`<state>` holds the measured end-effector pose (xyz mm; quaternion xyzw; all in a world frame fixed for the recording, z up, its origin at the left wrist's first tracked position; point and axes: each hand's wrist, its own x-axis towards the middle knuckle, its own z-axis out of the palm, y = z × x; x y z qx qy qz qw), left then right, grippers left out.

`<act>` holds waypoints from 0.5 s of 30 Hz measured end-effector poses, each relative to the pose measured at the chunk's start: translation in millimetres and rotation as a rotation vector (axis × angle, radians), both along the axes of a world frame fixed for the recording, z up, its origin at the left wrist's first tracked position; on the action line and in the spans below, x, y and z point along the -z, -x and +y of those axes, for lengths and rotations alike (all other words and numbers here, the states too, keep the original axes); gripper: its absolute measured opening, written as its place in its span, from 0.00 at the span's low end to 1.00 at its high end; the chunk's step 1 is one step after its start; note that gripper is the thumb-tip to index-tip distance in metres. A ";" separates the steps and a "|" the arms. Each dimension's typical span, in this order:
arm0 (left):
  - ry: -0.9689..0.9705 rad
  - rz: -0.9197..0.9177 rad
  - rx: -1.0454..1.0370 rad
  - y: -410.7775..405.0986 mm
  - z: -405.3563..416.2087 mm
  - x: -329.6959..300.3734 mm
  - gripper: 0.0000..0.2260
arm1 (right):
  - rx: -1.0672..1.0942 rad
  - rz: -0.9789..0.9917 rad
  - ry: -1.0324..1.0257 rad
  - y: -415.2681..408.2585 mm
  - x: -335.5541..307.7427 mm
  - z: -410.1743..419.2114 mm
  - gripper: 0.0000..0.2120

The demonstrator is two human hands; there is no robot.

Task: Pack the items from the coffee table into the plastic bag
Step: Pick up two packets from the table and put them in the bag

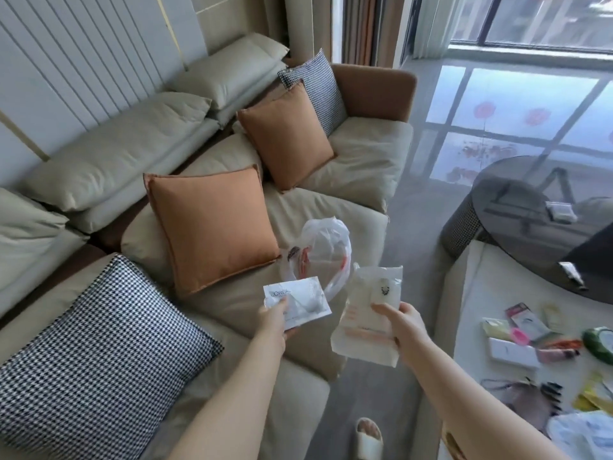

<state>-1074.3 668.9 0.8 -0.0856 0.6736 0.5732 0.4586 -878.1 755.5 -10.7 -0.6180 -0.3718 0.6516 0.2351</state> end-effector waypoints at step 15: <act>0.176 0.015 -0.144 75.4 159.1 75.8 0.05 | -0.217 -0.363 -0.006 107.9 71.0 150.1 0.17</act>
